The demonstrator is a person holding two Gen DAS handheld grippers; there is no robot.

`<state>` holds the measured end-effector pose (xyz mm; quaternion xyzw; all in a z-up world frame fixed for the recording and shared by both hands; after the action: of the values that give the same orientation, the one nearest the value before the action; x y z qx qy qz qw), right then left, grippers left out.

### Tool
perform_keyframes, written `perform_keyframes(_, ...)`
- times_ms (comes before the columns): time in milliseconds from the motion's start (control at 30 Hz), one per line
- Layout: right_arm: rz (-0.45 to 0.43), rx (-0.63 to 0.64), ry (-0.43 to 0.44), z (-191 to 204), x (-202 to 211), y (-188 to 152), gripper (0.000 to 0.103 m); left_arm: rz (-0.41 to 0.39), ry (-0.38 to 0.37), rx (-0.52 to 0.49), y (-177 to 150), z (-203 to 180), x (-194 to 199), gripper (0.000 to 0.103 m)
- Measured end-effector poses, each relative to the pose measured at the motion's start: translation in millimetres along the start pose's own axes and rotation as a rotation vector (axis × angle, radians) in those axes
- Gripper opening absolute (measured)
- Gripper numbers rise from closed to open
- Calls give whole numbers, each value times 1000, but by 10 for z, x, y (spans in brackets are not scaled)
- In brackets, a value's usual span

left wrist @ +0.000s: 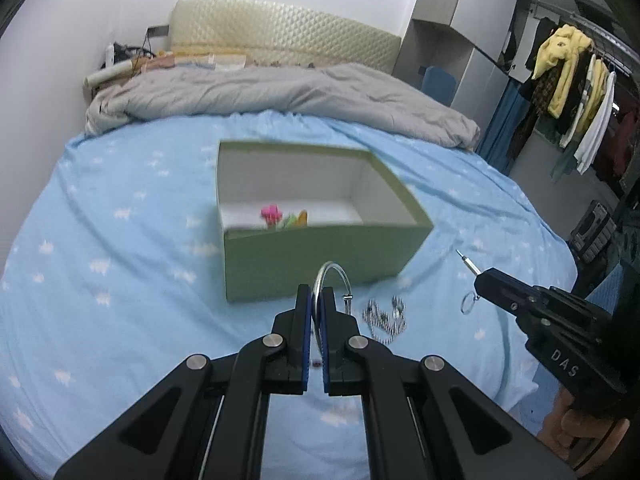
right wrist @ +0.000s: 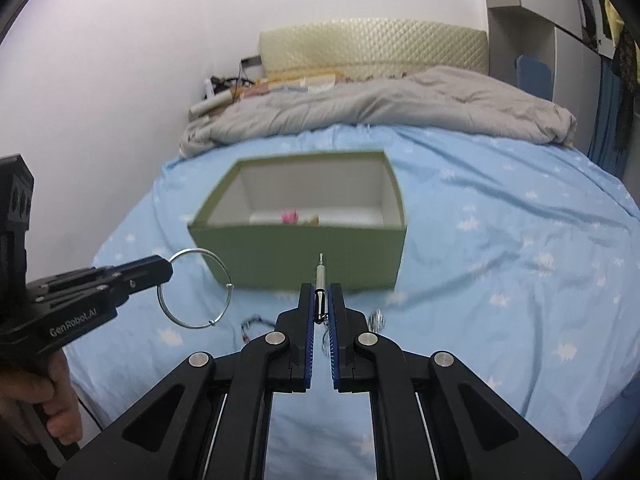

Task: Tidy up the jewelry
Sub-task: 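Carry the hoop bangle and ball chain over the green box and open both tools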

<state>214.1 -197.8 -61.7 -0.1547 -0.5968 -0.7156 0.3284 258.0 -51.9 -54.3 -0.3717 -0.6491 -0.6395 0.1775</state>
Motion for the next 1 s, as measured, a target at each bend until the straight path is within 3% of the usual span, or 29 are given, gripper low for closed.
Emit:
perform_keyframes(200,-66,39,-9,27,9,465,4,-57,12,-19,478,9,31,1)
perform_keyframes(467,-67,14,14,-105,-272,968,4,-72,53,-43,1207,105,-173,1)
perform_keyframes(600,-19,9,-12,-217,-548,1115,4,-2,88,-60,1344,146,-491,2)
perform_keyframes(733,102,-16,-14,-407,-1028,1085,4,85,104,-60,1384,191,-861,2)
perform_keyframes(900,218,-19,-21,-539,-1380,892,4,208,128,-66,1167,215,-1271,2)
perform_keyframes(1000,214,-63,-20,-636,-1371,789,5,249,134,-39,1049,293,-1427,2)
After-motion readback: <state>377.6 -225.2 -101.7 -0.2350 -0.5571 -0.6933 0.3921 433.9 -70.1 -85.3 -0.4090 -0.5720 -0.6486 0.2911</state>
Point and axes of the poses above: each gripper's, at about its wrist camera, not at the fingertips, and x roughly against the way its jaws point, z to its left, y to its top, the point moved 8 cm from there along -x, roughly the way its jaws point, and after that the axes turned 9 degrees about y, right-handed, at the moved point
